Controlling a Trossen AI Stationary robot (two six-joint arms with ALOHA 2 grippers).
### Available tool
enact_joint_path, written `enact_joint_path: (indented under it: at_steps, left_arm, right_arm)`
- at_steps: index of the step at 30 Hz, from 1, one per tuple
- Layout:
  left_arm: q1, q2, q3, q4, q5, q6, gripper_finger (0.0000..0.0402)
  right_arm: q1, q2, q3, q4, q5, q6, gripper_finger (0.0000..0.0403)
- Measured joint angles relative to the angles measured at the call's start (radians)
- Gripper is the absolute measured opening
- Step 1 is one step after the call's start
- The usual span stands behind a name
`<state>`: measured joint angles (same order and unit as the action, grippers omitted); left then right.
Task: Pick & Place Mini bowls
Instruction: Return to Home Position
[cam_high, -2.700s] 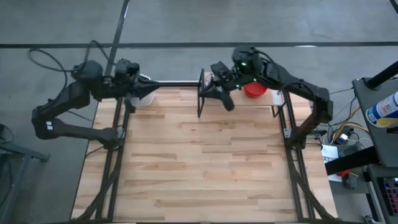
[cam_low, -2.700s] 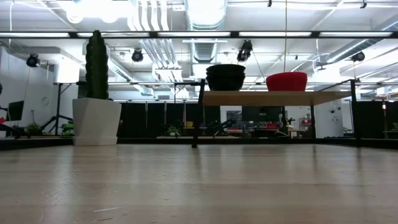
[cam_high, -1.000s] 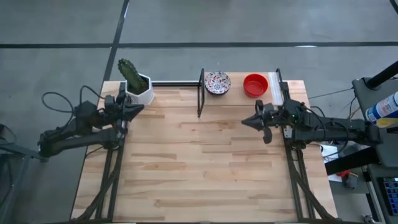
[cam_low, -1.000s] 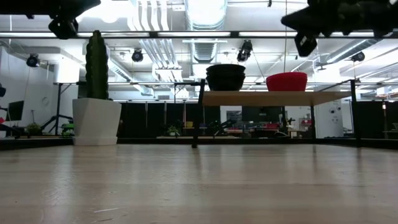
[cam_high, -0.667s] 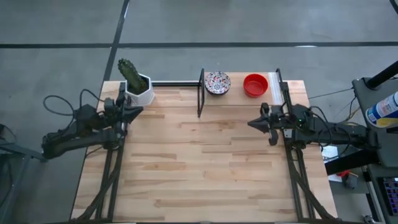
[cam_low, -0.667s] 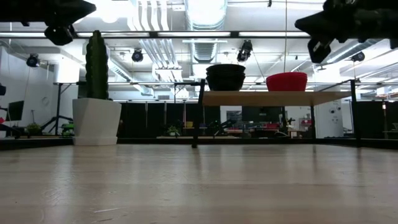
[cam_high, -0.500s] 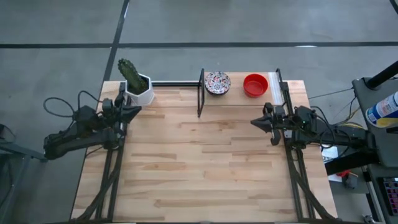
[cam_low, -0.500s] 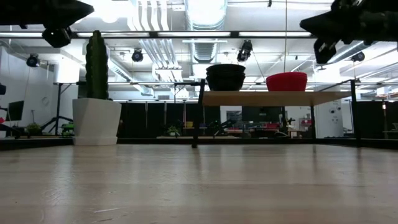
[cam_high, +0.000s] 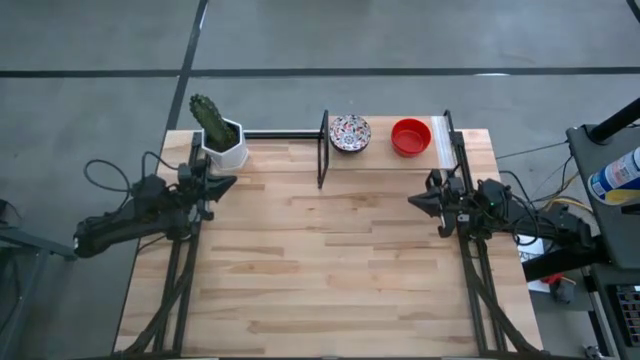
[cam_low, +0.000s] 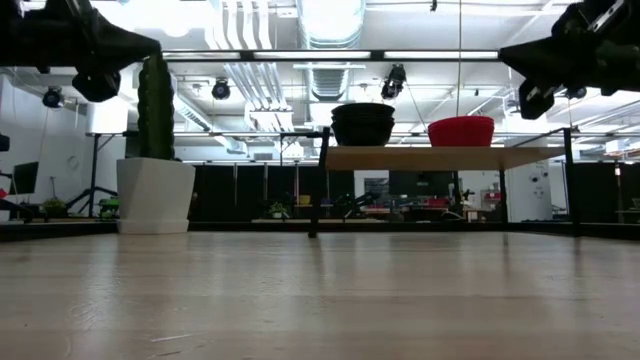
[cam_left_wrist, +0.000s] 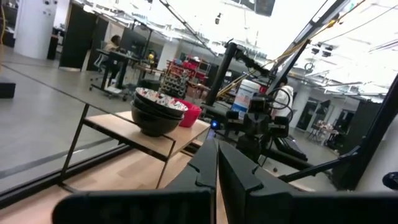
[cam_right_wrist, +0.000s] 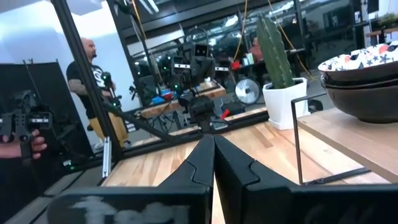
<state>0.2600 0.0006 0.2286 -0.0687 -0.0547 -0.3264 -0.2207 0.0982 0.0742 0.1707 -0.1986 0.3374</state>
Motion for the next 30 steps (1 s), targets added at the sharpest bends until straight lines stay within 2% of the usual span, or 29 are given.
enact_joint_path:
  at_steps: [11,16,21,30]
  left_arm:
    - [0.000,-0.001,-0.094,0.131,0.000,0.014,0.0009]
    - [0.000,0.001,-0.148,0.129,0.000,0.013,0.0009]
    - [0.000,0.002,-0.216,0.145,0.000,-0.054,0.0009]
    - [0.000,0.026,-0.220,0.092,-0.009,-0.046,0.0009]
  right_arm:
    - [0.000,-0.057,-0.066,-0.011,0.001,0.006,0.0008]
    - [0.000,-0.051,-0.065,-0.018,-0.003,0.001,0.0008]
    - [0.000,-0.050,-0.065,-0.046,-0.006,-0.003,0.0008]
    - [0.000,-0.050,-0.065,-0.047,-0.008,-0.004,0.0008]
